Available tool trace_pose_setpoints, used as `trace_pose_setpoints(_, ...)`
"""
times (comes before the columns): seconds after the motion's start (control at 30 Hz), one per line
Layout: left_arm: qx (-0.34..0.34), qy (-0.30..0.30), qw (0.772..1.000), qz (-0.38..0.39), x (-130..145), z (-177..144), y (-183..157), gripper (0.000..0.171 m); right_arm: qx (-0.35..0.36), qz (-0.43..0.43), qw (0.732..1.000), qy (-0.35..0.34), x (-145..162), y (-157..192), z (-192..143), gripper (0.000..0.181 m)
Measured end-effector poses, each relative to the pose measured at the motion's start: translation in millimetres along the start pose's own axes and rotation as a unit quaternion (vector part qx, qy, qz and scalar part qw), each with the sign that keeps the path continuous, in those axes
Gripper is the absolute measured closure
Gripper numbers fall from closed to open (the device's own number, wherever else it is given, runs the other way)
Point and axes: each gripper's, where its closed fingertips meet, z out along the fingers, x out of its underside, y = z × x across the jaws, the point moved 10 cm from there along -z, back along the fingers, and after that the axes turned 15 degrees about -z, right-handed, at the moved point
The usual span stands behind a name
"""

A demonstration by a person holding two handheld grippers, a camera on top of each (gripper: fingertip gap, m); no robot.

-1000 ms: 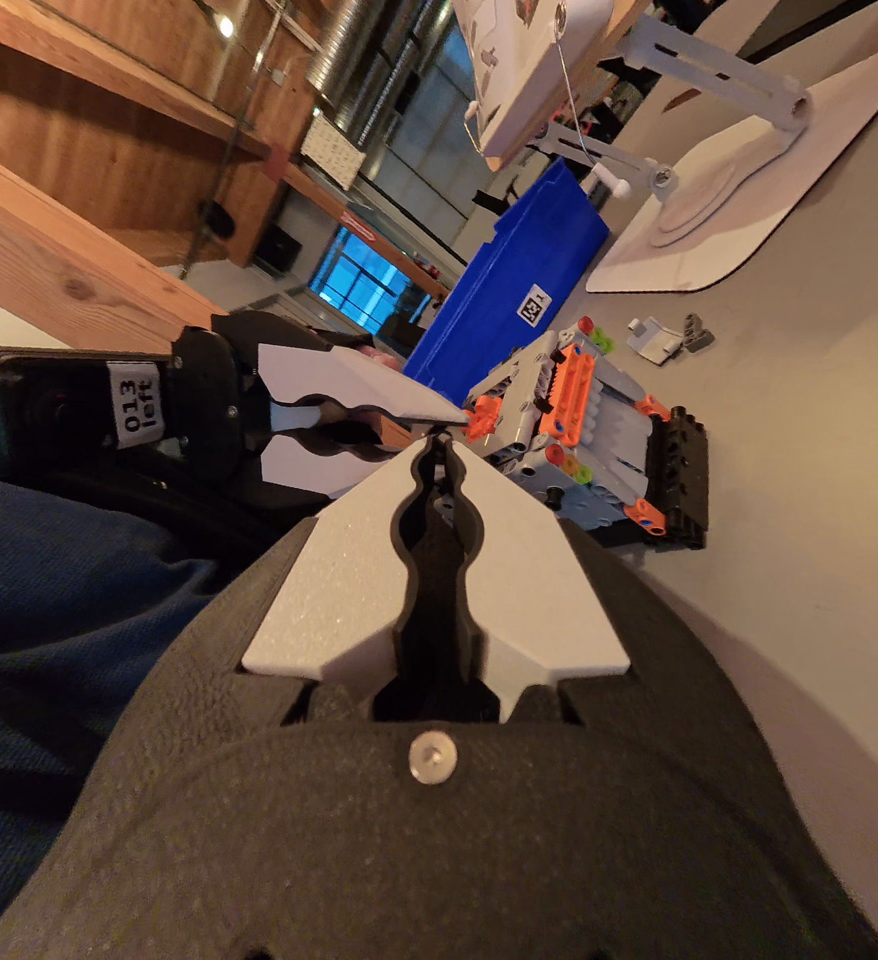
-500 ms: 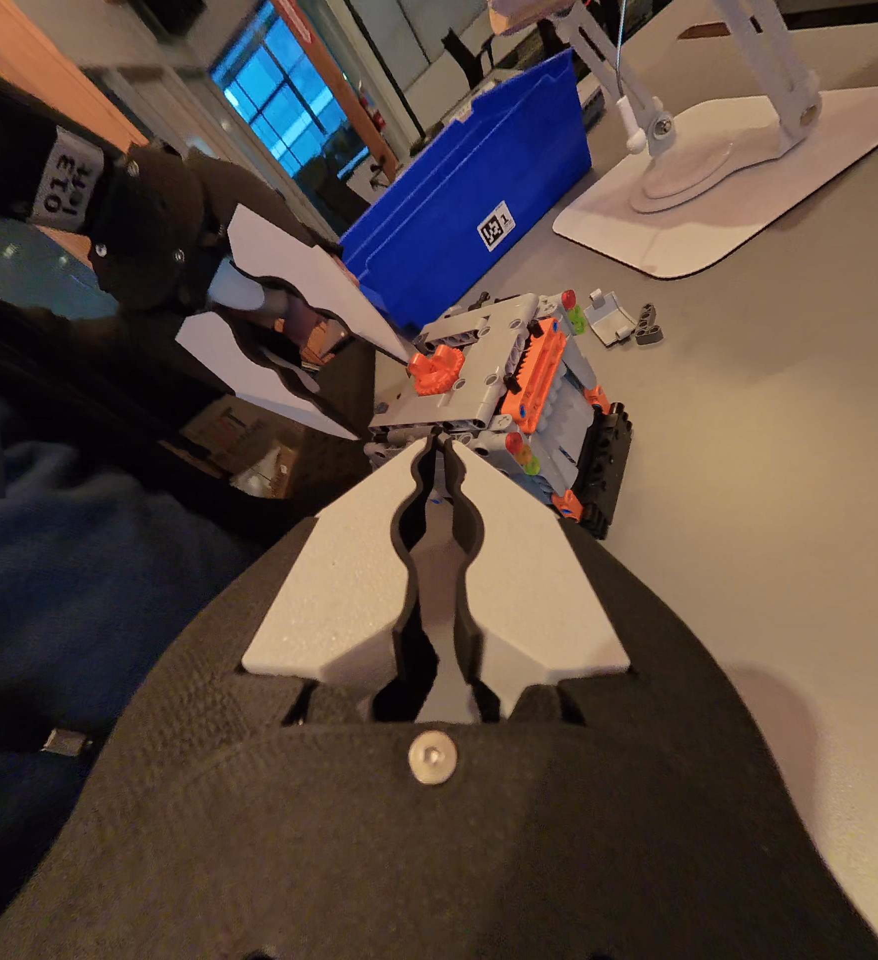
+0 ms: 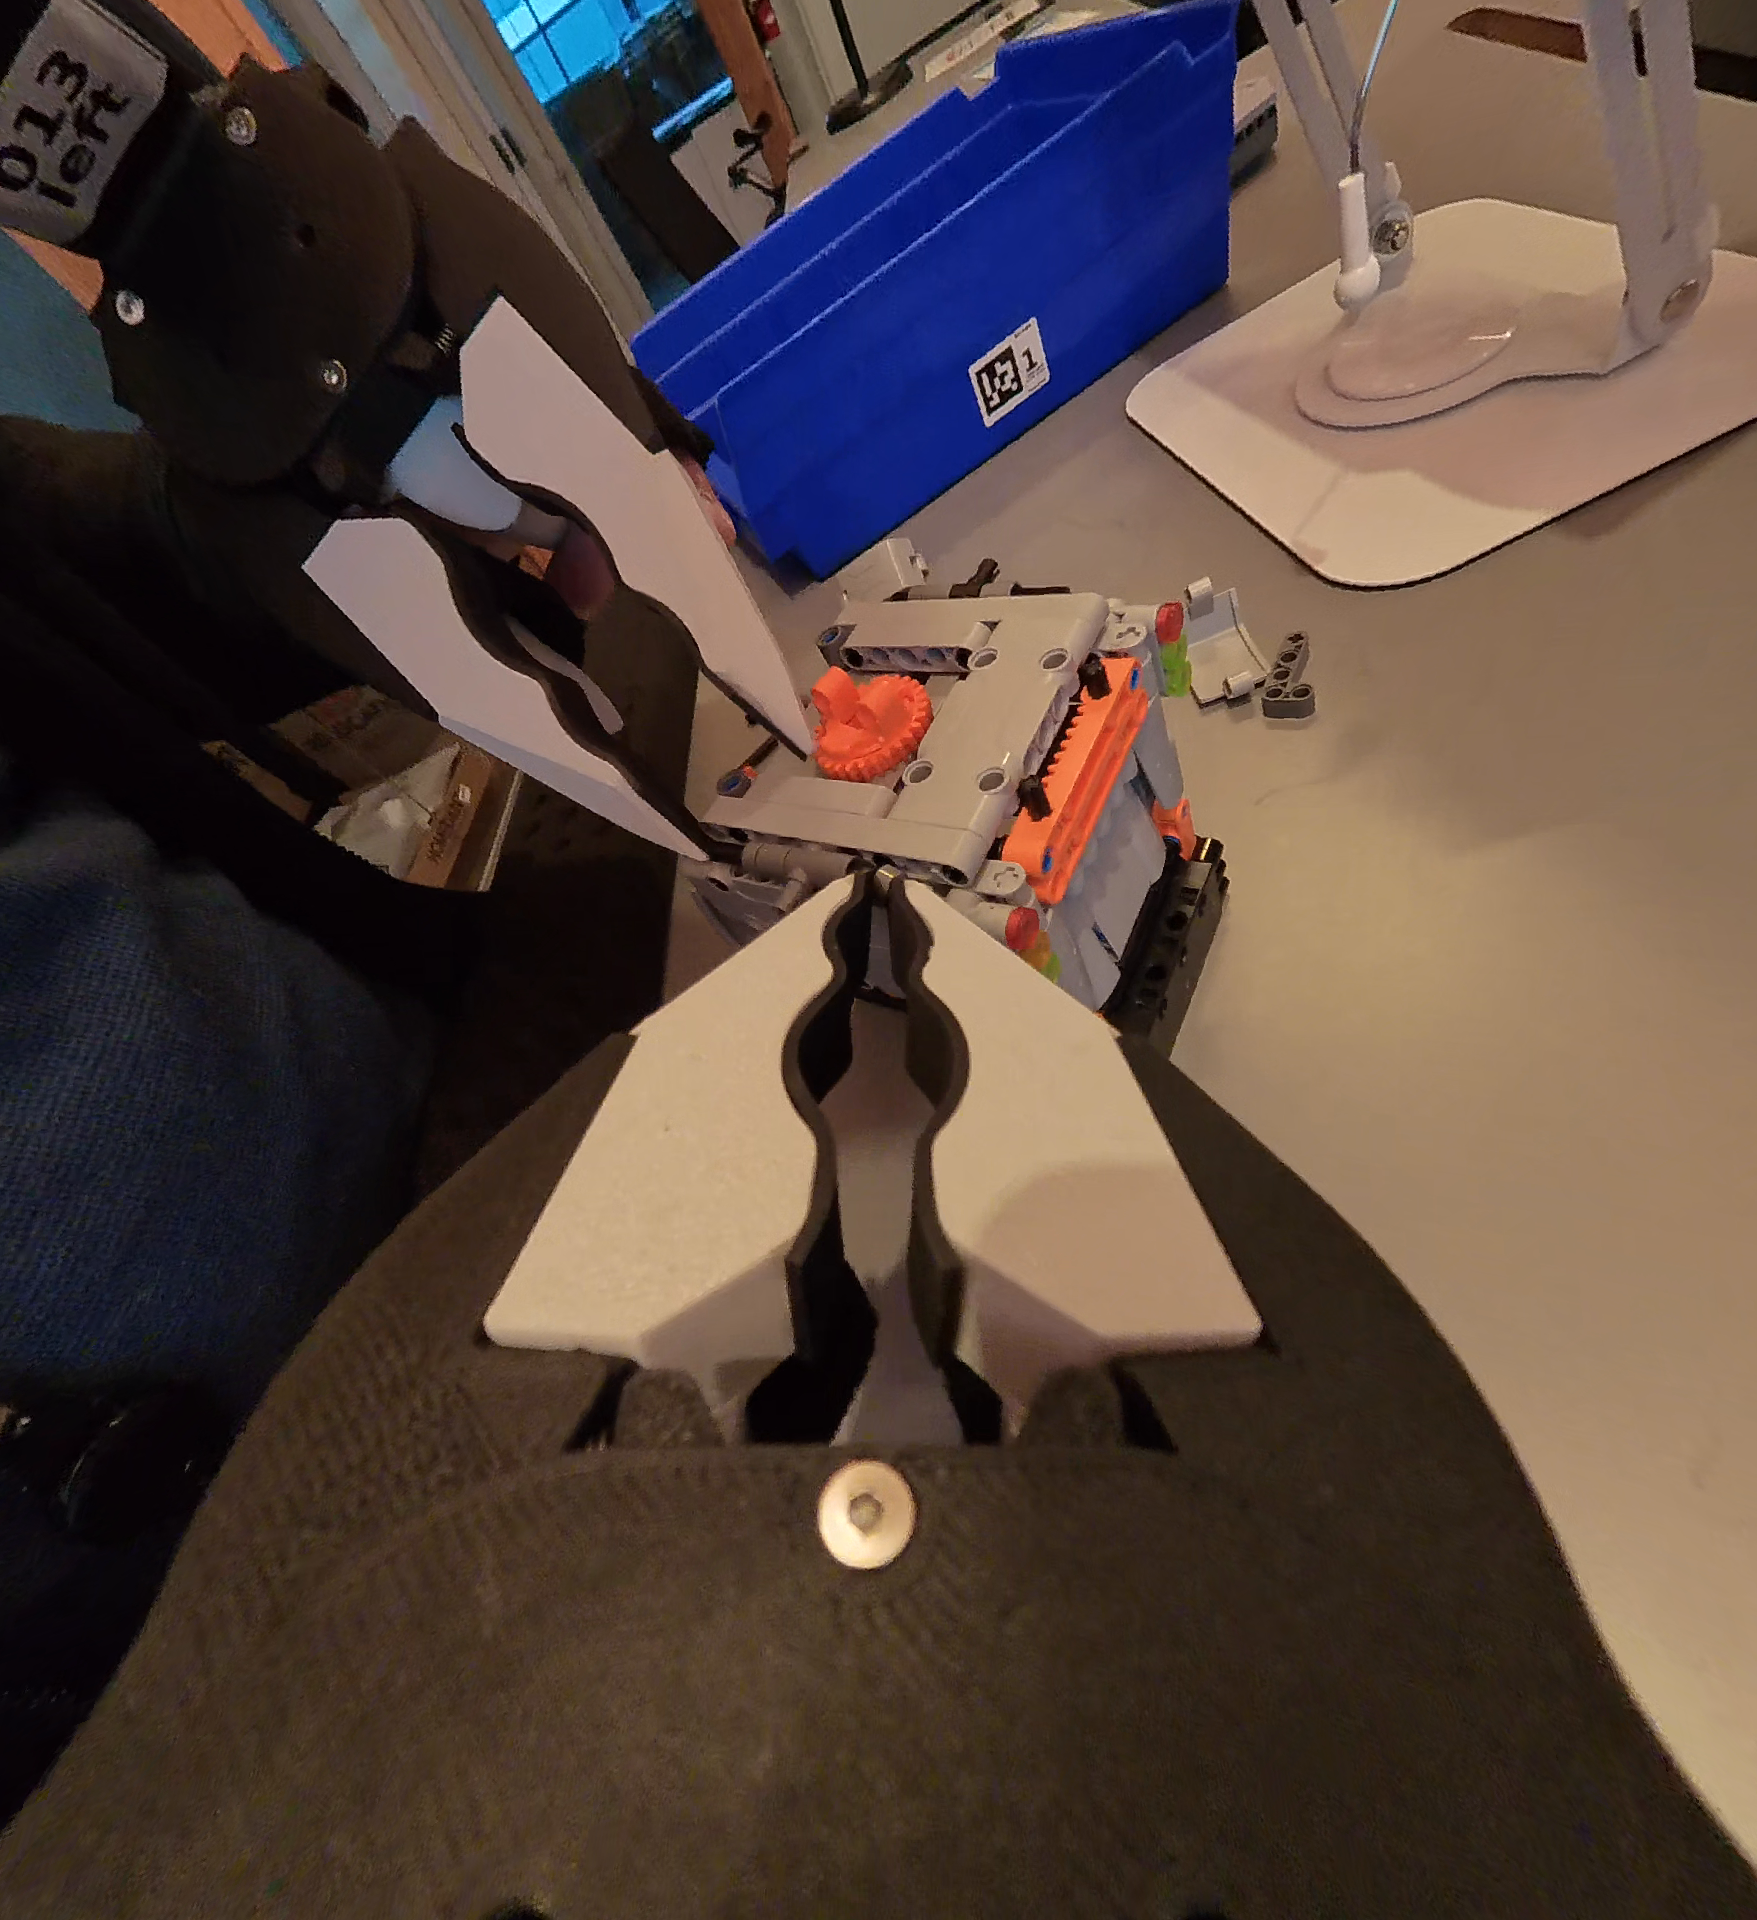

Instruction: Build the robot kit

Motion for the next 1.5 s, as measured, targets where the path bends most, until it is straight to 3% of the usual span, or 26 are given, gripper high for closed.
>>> trace_pose_setpoints(0.57,0.039,-0.006,0.998,-0.047,0.1,3.6,6.4,0.152,-0.046,-0.077,0.996,-0.006,0.3,-11.9,0.9,0.181)
trace_pose_setpoints(1.23,0.085,-0.024,0.991,-0.097,4.5,6.5,14.0,0.152,-0.037,-0.117,0.985,-0.122,22.9,-12.4,2.7,0.181)
trace_pose_setpoints(1.5,0.086,-0.02,0.991,-0.102,4.0,5.9,15.7,0.152,-0.049,-0.109,0.99,-0.078,13.0,-14.8,2.5,0.181)
